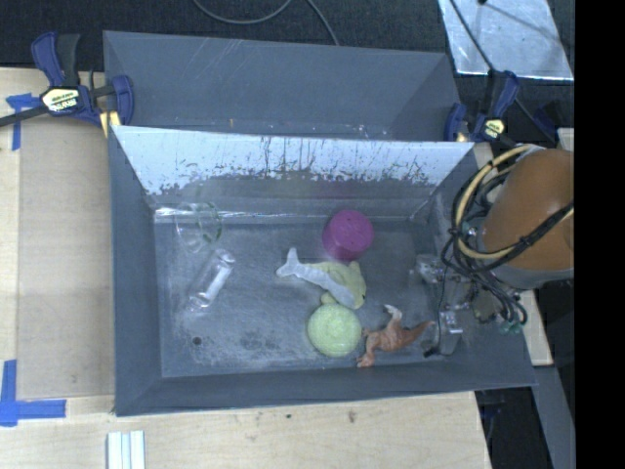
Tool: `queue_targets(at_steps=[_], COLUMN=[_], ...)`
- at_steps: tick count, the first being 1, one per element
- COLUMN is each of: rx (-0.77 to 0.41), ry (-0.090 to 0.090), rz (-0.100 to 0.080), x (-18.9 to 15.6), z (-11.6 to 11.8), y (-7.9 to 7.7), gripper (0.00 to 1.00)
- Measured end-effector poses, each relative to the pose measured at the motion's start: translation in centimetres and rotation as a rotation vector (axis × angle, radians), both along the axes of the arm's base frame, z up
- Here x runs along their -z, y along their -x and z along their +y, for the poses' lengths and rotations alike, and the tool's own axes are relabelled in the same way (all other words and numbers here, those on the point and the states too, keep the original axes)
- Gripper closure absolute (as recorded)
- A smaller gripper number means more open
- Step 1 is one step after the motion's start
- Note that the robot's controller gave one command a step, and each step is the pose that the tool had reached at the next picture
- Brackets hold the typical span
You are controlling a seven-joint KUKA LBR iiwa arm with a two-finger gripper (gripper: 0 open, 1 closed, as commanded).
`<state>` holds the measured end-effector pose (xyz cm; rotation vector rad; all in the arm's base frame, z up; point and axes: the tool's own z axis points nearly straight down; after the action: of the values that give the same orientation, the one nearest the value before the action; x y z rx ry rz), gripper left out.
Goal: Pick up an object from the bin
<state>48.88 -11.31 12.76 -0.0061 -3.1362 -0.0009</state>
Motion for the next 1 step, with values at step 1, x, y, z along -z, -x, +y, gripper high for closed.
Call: queue_targets(at_steps=[1], rx=[-0.004], ry=[0.001], rz=[-0.008], x=[-0.44], z=[0.04], y=[-0.21], gripper=[0.00])
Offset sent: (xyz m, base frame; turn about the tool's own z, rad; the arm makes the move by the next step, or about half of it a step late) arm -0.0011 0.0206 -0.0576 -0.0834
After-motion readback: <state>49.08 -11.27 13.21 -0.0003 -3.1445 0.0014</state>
